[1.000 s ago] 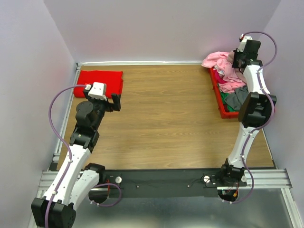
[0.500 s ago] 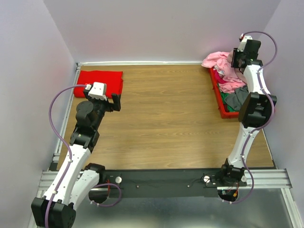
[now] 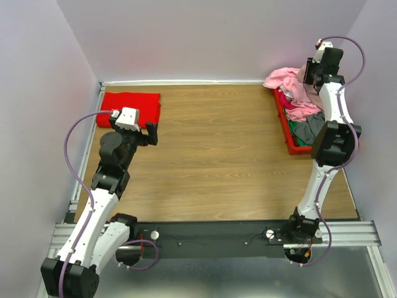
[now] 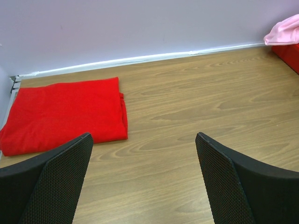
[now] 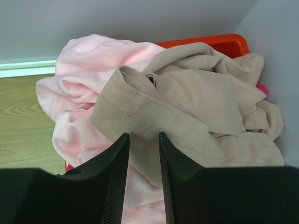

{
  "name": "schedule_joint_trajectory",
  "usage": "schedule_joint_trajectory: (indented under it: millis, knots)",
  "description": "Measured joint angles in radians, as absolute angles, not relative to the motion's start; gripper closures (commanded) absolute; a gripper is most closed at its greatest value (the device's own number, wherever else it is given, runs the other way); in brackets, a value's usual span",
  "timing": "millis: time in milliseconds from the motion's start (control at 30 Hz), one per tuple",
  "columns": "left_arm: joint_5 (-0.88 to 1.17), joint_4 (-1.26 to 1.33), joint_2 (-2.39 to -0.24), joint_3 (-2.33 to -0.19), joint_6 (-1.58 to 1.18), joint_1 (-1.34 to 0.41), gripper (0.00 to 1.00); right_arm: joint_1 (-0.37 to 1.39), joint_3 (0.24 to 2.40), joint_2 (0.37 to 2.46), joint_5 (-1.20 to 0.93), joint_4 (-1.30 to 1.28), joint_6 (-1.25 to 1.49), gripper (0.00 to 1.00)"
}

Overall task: Fold and stack the t-shirts
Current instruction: Grab the tshirt from the pile

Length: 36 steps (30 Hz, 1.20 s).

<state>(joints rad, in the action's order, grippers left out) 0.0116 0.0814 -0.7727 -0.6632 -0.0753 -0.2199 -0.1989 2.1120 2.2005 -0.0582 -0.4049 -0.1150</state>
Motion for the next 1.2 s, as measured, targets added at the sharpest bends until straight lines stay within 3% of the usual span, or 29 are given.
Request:
schedule_joint_trajectory:
  millis: [167, 233, 300, 333, 667, 1200]
  knots:
    - [0.012, 0.081, -0.776, -0.661, -0.076, -0.22, 0.01, -0.202, 2.112, 2.22, -0.059, -0.405, -0.112, 0.63]
    - [0.012, 0.081, -0.778, -0.66, -0.075, -0.22, 0.02, -0.205, 2.112, 2.235, -0.059, -0.405, -0.112, 0.68]
    - [0.012, 0.081, -0.78, -0.659, -0.075, -0.22, 0.02, -0.205, 2.112, 2.243, -0.059, -0.405, -0.112, 0.94]
    - [0.012, 0.081, -0.781, -0.659, -0.075, -0.22, 0.02, -0.205, 2.112, 2.247, -0.059, -0.405, -0.107, 1.0]
    - [0.012, 0.081, -0.789, -0.659, -0.076, -0.22, 0.02, -0.206, 2.1, 2.226, -0.076, -0.409, -0.113, 0.99]
    - [0.02, 0.081, -0.789, -0.659, -0.076, -0.22, 0.02, -0.218, 2.018, 1.758, -0.179, -0.43, -0.113, 1.0]
